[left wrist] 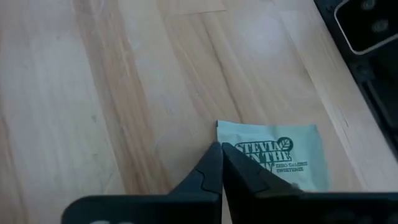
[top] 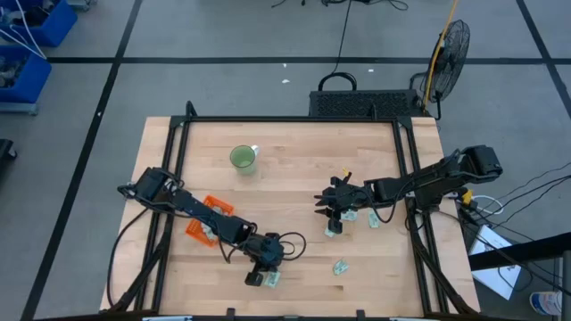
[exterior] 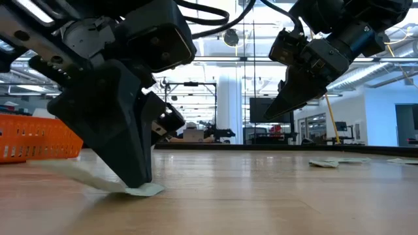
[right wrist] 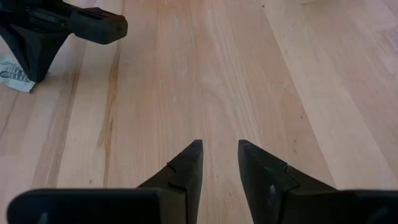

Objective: Pick and place Stevia / Truvia into bins
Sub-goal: Put the stevia packet into the orange bin

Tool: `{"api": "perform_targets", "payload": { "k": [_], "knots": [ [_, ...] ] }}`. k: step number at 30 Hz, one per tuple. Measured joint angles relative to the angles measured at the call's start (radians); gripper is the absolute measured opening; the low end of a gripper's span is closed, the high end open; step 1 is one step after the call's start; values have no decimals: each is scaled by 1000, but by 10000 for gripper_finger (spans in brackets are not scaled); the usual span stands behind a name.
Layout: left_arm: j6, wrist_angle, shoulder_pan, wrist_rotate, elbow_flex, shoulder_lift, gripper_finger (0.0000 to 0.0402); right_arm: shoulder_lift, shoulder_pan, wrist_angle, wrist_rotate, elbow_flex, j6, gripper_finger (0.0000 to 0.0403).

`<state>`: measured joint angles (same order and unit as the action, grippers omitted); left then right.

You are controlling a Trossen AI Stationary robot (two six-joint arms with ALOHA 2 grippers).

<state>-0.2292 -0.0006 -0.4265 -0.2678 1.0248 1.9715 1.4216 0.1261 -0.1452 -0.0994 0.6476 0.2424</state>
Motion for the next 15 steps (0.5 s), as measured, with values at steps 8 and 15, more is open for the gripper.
{"api": "perform_targets", "payload": {
  "k": [8,15],
  "knots": [
    [130,-143,3,111,-8,-164,3,0,0,1,0,0,0,94],
    [-61,-640,-27,370,-7,-464,2,0,0,1,0,0,0,95]
  ]
}}
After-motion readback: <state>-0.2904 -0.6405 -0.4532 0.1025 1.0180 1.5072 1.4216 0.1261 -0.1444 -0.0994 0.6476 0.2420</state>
